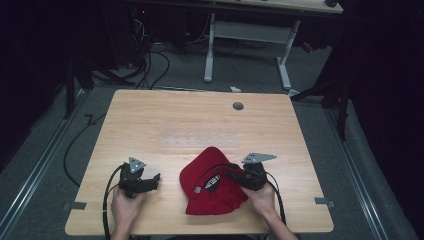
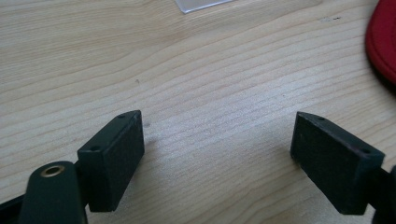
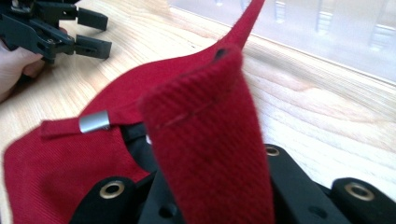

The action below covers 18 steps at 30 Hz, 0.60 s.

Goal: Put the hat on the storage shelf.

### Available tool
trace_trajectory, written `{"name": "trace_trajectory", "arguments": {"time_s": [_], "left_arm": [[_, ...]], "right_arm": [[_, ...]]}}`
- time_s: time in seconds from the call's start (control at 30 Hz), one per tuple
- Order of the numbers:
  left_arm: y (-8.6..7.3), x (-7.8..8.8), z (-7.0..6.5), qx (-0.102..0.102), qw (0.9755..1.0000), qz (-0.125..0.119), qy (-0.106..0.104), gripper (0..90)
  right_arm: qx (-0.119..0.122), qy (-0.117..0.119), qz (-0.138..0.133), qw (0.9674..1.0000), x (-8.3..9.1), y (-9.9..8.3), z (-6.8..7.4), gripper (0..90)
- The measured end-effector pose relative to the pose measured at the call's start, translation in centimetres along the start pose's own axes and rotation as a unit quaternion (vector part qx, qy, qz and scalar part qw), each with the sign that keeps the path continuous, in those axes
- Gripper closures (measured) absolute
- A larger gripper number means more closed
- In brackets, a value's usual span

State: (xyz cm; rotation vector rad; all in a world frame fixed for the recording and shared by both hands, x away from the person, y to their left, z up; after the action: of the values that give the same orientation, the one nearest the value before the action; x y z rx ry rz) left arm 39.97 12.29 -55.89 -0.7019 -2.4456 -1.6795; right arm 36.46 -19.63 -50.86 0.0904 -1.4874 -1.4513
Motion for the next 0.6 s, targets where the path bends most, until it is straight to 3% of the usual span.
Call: {"name": "trace_trajectory", "arguments": {"time_s": [0.5, 0.6], "left_arm": [[0.0, 0.1, -0.3, 0.000, 1.0000, 0.001, -0.004, 22.3], [-0.4, 0.4, -1.2, -0.015, 0.9997, 0.009, -0.014, 24.2]], "right_arm": [[-0.030, -0.010, -0.020, 0.9993, 3.2, -0.5, -1.3, 84.5], [-0.034, -0.023, -0.033, 0.9986, 4.2, -0.7, -1.5, 84.6]]}}
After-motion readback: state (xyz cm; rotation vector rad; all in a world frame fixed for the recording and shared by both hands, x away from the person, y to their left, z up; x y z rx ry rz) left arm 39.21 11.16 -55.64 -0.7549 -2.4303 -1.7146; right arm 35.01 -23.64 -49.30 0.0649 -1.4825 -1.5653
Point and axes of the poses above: each handheld gripper's, and its own axes: x roughly backward along the jaws, y roughly out of its top, z roughly to its left, the point moved 3 cm from there along -x, roughly forward along the jaws, and after that the axes turned 2 degrees about -z, right-handed, at the moved point
